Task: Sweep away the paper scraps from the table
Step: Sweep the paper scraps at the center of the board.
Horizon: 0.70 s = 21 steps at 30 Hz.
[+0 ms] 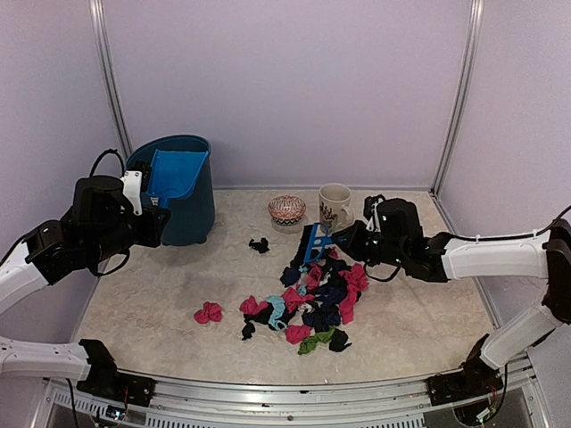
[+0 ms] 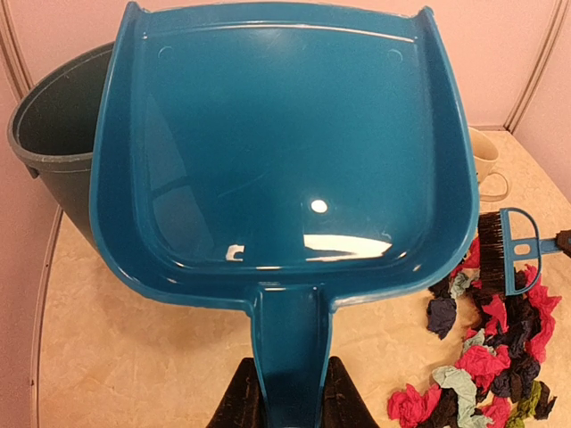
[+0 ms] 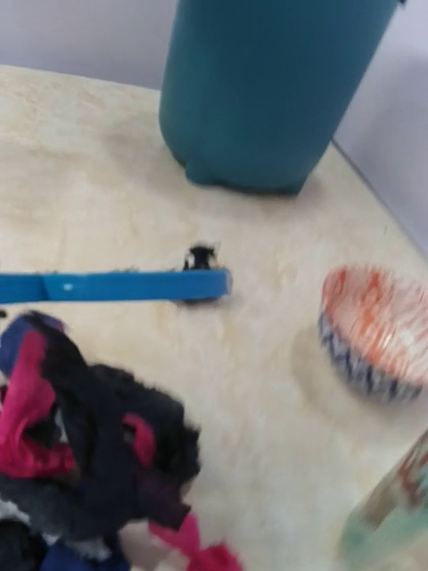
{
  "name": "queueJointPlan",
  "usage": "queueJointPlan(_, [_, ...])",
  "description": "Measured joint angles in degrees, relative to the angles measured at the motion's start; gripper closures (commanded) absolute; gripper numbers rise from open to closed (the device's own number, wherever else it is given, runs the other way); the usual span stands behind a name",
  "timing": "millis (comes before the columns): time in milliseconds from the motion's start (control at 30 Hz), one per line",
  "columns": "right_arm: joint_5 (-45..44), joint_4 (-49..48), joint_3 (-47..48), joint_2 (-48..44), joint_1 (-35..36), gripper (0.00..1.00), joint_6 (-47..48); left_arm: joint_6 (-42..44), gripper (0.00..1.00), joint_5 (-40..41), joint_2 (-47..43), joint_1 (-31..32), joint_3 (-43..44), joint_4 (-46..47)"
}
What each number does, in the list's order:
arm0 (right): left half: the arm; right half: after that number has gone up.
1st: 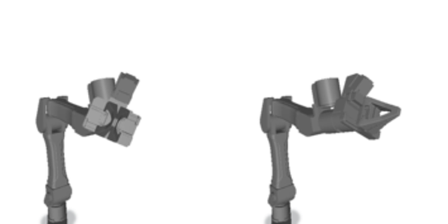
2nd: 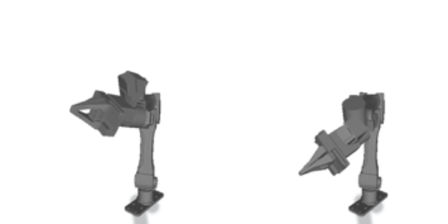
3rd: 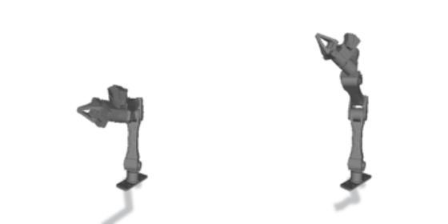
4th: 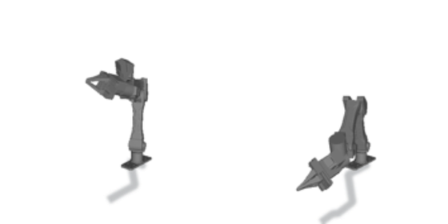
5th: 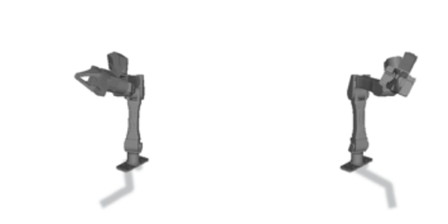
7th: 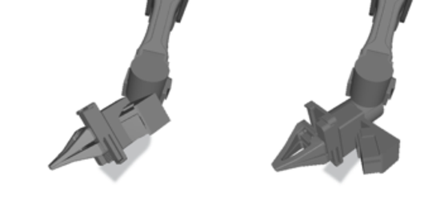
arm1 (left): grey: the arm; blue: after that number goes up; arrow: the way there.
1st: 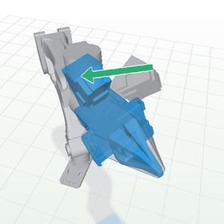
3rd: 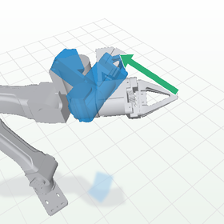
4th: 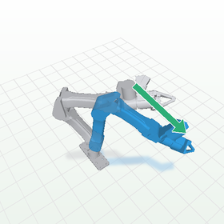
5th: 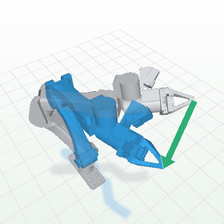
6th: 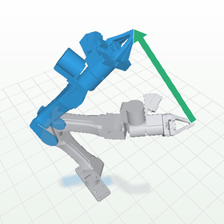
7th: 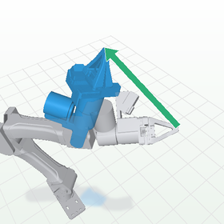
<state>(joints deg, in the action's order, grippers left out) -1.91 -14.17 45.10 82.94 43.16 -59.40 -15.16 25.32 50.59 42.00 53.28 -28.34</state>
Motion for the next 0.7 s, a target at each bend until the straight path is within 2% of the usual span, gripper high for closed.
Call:
queueJointPlan(267, [-4.2,7.1,6.9,-2.4,6.3,1.00,7.8,0.0,1.00,0.0,0.0,-0.1,0.0,0.0])
queueJointPlan(433, [-2.5,7.8,10.9,-1.7,10.7,1.00,11.6,0.0,1.00,0.0,0.0,-0.1,0.0,0.0])
queueJointPlan(533, [0.8,6.8,13.6,2.3,13.7,1.00,12.3,0.0,1.00,0.0,0.0,-0.1,0.0,0.0])
queueJointPlan(700, [7.5,5.1,18.9,14.1,18.5,1.00,12.6,0.0,1.00,0.0,0.1,-0.1,0.0,0.0])
